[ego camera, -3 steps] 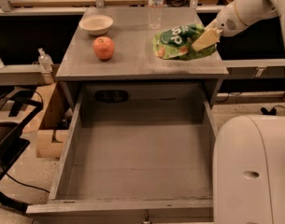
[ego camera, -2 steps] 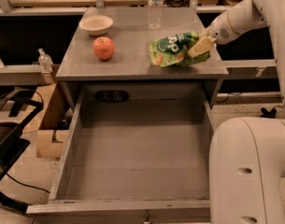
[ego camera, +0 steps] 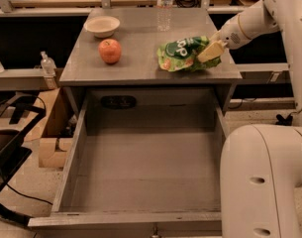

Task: Pick green rice chip bag from top drawer and place on counter

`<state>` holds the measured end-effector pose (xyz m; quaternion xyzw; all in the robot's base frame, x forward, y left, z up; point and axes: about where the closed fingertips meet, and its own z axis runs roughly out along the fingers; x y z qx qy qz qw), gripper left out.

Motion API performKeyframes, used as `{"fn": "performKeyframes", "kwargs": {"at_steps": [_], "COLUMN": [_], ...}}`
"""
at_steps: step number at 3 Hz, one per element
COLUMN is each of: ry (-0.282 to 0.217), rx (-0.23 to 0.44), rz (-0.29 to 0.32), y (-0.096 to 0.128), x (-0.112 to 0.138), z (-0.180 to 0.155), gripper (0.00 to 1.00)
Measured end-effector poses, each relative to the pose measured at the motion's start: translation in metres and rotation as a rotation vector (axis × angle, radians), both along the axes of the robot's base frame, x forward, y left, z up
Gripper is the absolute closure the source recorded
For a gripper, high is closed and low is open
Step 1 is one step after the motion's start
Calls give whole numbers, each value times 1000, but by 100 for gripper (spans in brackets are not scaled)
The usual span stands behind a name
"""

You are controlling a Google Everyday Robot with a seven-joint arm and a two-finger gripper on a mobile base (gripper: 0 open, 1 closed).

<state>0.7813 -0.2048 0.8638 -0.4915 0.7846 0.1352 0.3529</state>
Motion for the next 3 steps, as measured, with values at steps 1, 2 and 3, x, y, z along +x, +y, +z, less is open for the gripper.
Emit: {"fn": "performKeyframes", "kwargs": {"at_steps": [1,2,3], "ry": [3,8,9], "rx": [1,3,3], "rz": [2,5,6], "y": [2,6,6], "x": [1,4,4], "z": [-3,-8,-9], "gripper": [31,1,0]}}
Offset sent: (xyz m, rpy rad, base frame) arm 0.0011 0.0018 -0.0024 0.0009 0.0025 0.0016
